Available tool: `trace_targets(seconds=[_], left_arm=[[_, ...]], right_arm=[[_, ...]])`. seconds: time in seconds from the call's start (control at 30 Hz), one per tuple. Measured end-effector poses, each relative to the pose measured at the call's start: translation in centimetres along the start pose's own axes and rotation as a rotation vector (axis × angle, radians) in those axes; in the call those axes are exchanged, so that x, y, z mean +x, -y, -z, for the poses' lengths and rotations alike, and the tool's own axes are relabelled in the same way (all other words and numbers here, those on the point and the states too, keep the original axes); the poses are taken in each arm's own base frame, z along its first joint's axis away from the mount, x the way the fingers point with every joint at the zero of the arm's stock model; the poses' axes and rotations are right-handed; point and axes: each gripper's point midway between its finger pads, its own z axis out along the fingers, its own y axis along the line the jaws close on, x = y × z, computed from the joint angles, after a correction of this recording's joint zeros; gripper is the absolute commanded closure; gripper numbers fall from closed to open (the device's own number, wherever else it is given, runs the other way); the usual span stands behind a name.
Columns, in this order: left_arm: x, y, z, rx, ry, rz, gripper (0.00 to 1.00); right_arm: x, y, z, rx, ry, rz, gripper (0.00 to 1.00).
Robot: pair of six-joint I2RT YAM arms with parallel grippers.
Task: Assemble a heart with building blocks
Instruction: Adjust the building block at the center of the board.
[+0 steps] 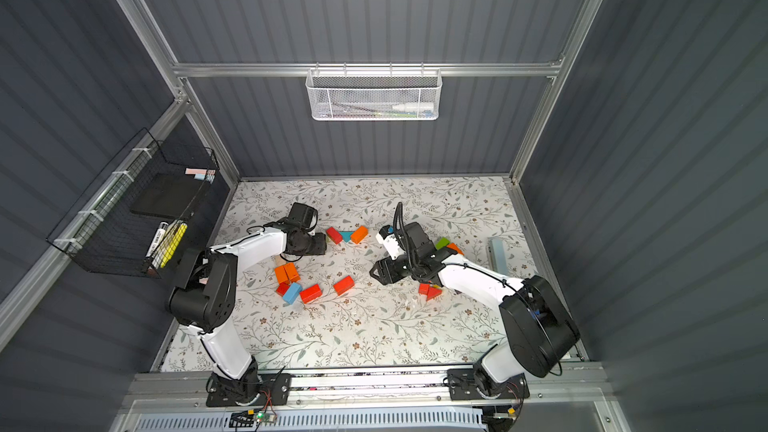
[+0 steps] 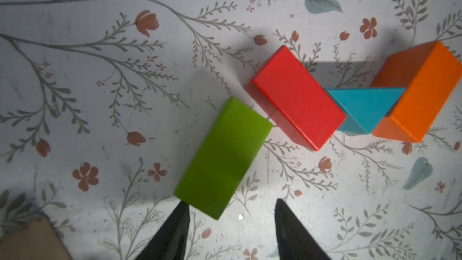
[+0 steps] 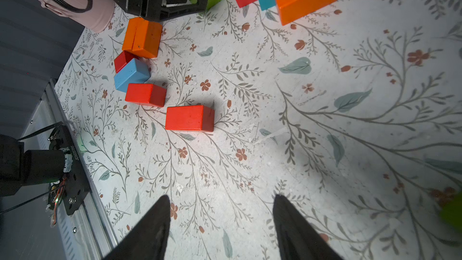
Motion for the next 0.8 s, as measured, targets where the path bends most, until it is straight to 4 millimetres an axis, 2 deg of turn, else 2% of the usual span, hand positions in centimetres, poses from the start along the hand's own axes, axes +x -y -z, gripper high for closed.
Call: trace_targets(seconds=[0.6, 0.8], left_arm=[[-0.11, -0.32, -0.7, -0.02, 0.001, -0.023, 0.44], [-0.91, -0.15, -0.58, -0.019, 0.017, -0.03, 0.44]], right_arm=[[0.54, 0.21, -0.17, 0.003, -0.01, -0.005, 0.33], [0.55, 0.23, -0.22, 0.002, -0.009, -0.006, 0.33]])
